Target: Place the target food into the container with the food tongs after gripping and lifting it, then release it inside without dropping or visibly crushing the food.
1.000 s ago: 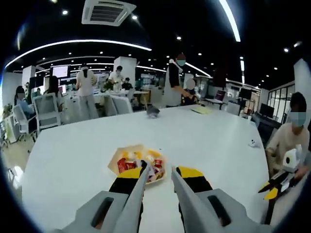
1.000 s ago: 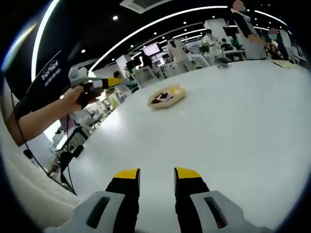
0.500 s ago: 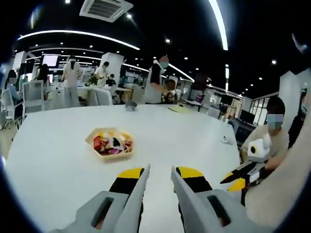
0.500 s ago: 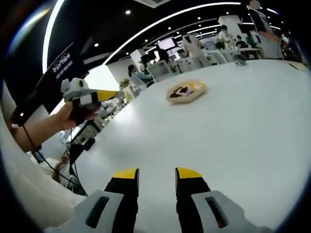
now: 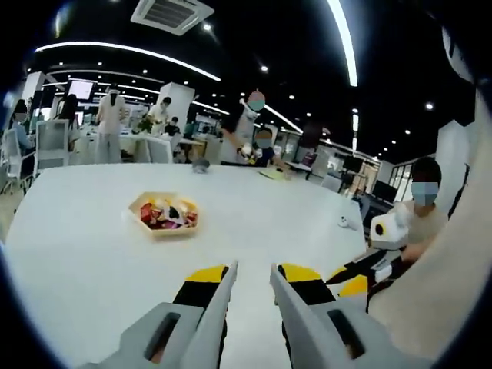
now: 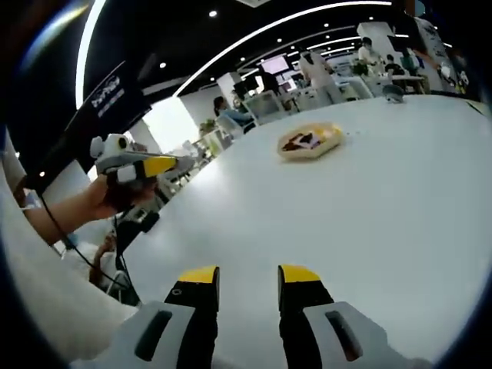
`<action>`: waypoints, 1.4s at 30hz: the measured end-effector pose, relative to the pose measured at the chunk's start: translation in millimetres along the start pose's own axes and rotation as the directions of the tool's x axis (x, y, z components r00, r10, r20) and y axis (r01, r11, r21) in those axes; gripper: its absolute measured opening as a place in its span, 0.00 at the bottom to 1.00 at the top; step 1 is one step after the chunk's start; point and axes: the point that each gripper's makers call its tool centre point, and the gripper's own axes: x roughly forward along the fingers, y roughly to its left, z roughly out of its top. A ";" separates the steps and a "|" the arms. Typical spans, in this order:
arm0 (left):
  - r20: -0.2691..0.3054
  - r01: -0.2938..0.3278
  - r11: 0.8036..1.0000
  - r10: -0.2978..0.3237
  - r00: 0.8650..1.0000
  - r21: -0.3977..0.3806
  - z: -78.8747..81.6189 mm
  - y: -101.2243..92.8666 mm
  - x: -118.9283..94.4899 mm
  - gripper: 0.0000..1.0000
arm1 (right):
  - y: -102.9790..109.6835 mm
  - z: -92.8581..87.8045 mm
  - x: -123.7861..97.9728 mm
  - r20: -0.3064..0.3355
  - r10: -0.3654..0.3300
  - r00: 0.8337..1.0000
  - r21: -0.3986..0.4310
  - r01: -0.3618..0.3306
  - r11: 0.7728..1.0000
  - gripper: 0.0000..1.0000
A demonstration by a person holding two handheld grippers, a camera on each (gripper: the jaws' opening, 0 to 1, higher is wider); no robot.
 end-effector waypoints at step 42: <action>-0.214 0.557 0.826 -0.531 0.820 0.087 -56.9 -118.4 -7.7 0.22 | 113.6 8.4 17.0 -0.436 0.392 0.810 -0.504 -0.580 0.640 0.22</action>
